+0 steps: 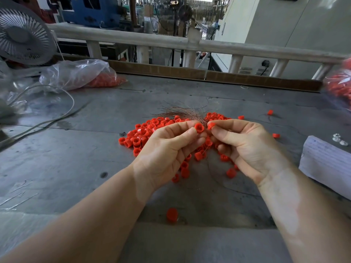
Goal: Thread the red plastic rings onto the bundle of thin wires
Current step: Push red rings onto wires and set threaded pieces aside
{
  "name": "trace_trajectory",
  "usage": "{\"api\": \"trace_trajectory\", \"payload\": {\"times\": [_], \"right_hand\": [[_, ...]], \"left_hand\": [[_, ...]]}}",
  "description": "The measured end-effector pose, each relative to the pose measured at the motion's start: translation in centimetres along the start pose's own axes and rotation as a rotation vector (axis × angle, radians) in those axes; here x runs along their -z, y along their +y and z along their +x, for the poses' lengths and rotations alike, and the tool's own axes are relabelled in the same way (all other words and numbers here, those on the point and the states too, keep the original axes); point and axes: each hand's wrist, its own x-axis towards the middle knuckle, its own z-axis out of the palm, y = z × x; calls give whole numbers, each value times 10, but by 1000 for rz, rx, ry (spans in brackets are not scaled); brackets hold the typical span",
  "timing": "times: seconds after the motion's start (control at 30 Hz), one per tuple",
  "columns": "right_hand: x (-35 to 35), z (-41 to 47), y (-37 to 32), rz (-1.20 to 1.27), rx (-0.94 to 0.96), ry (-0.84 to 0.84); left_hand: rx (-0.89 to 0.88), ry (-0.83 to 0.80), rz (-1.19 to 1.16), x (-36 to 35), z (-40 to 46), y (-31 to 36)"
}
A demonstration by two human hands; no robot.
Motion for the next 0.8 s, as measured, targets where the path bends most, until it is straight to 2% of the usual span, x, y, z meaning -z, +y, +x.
{"api": "trace_trajectory", "payload": {"times": [0.23, 0.53, 0.67, 0.8], "right_hand": [[-2, -1, 4, -284, 254, 76], [-3, -2, 4, -330, 399, 45], [-2, -2, 4, -347, 405, 68], [-3, -2, 3, -172, 250, 45]], "left_hand": [[6, -10, 4, -2, -1, 0], [17, -12, -8, -2, -2, 0], [21, -3, -9, -3, -2, 1], [21, 7, -25, -2, -1, 1]]}}
